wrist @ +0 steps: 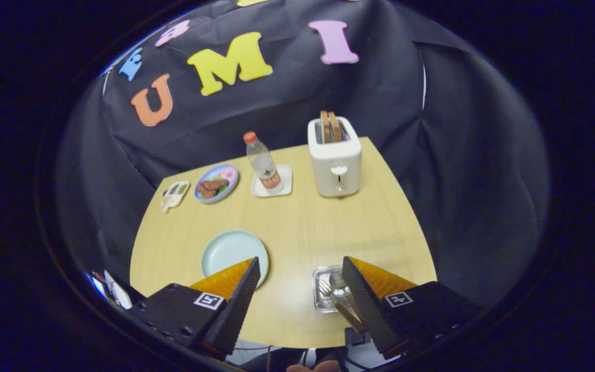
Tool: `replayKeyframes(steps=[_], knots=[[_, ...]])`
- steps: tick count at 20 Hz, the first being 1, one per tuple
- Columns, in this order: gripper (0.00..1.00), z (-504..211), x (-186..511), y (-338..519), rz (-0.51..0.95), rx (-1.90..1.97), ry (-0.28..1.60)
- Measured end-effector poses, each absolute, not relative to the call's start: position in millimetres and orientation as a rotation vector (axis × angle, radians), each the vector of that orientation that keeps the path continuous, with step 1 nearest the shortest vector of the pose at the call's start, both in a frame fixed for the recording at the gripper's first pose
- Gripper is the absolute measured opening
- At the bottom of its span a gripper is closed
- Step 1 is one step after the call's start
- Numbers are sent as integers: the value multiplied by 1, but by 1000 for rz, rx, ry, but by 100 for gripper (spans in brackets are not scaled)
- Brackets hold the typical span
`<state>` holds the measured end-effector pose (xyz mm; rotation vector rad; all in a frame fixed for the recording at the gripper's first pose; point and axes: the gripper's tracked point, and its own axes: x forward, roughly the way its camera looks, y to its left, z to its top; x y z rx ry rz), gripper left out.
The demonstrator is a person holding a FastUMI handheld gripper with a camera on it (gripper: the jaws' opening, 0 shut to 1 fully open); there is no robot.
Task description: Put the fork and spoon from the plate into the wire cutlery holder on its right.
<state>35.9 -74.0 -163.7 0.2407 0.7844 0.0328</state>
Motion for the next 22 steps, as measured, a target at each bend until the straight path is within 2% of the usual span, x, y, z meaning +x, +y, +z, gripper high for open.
replayKeyframes(steps=[6,13,22], knots=[[96,-46,43,-68,27,165,418],[96,43,3,-50,12,77,97],[96,48,-28,-31,5,131,63]])
